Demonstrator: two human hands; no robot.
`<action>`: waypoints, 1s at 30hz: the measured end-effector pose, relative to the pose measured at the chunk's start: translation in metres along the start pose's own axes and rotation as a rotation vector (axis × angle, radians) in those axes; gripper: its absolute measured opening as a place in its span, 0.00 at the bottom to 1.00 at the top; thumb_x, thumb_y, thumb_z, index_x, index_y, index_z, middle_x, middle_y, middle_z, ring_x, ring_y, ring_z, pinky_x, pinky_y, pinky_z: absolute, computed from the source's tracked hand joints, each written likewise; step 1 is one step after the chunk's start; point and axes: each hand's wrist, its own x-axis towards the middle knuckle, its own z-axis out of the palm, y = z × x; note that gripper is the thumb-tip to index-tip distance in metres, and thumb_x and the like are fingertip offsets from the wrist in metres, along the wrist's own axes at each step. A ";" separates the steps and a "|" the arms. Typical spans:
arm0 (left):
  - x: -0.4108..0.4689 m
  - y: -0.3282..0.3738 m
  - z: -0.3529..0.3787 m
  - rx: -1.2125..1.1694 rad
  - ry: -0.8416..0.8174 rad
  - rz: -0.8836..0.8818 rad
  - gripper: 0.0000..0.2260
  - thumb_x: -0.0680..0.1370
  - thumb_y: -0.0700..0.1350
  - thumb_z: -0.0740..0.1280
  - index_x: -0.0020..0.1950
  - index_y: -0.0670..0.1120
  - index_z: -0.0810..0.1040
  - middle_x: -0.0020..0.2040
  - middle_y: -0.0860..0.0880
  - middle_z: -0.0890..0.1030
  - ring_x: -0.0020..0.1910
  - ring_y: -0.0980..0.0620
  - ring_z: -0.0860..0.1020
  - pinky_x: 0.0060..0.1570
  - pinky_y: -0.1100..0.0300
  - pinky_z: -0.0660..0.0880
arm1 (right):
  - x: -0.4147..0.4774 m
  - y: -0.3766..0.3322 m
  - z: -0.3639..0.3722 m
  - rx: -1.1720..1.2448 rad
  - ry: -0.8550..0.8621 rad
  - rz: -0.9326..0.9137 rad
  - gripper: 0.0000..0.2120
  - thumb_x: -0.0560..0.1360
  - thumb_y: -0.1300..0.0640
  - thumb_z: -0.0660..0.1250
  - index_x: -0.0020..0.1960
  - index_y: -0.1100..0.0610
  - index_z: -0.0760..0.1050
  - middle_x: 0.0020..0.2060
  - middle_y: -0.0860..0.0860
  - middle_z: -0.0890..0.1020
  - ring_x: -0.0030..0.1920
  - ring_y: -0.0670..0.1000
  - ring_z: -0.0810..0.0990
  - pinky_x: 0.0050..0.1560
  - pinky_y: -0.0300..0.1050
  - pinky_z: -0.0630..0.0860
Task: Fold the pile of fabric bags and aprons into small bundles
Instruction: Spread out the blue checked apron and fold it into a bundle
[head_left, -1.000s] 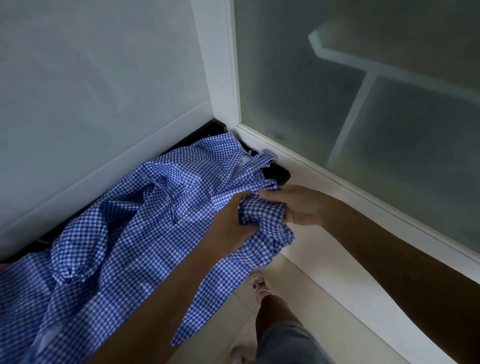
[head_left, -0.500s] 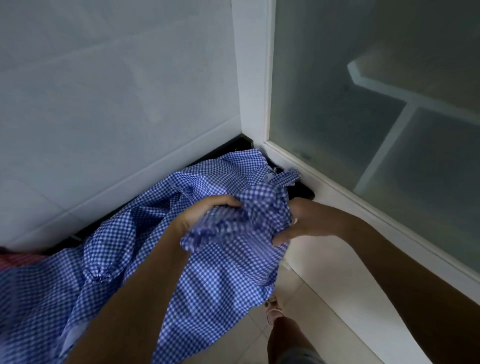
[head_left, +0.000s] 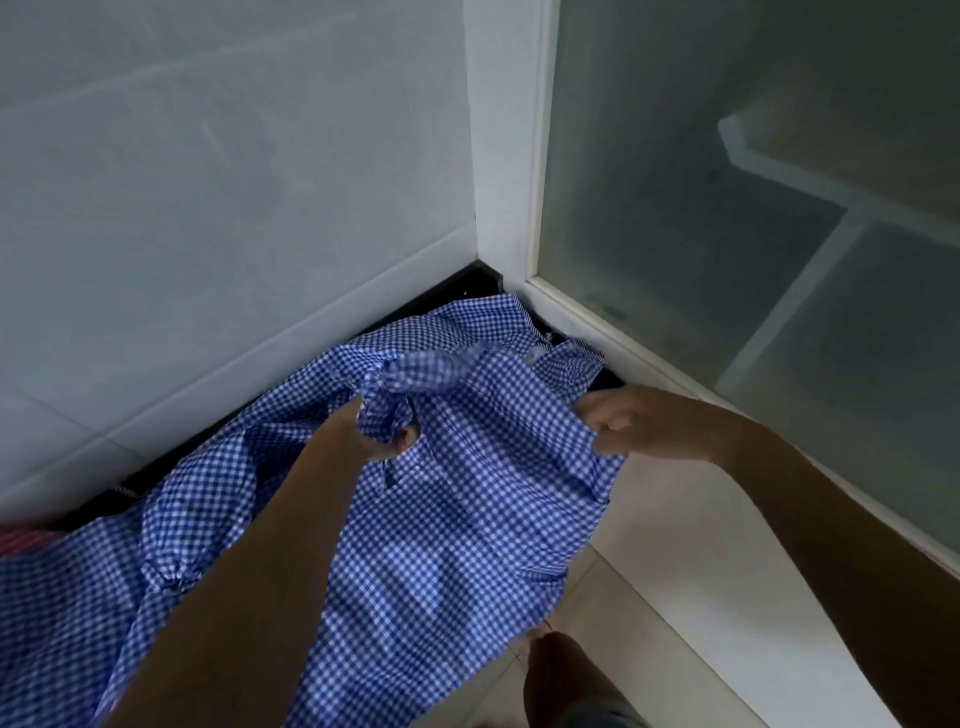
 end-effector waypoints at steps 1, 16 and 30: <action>-0.006 -0.002 0.008 -0.065 0.003 -0.023 0.17 0.84 0.45 0.53 0.38 0.42 0.72 0.35 0.45 0.70 0.29 0.52 0.71 0.19 0.67 0.71 | 0.005 0.003 -0.001 0.116 0.065 -0.013 0.16 0.73 0.51 0.63 0.51 0.62 0.80 0.52 0.52 0.81 0.51 0.50 0.80 0.53 0.41 0.74; 0.084 -0.010 0.024 0.550 0.290 0.165 0.07 0.81 0.41 0.60 0.45 0.43 0.74 0.36 0.44 0.74 0.33 0.48 0.73 0.44 0.52 0.76 | 0.114 0.044 0.018 -0.076 -0.050 0.094 0.19 0.75 0.69 0.59 0.64 0.58 0.72 0.53 0.53 0.79 0.46 0.50 0.76 0.42 0.32 0.70; 0.082 -0.031 0.035 0.550 0.259 0.286 0.31 0.73 0.53 0.72 0.68 0.36 0.70 0.66 0.40 0.74 0.63 0.38 0.73 0.65 0.45 0.70 | 0.105 0.084 0.042 -0.066 0.214 -0.007 0.13 0.75 0.62 0.67 0.59 0.63 0.76 0.53 0.55 0.81 0.53 0.54 0.79 0.50 0.41 0.72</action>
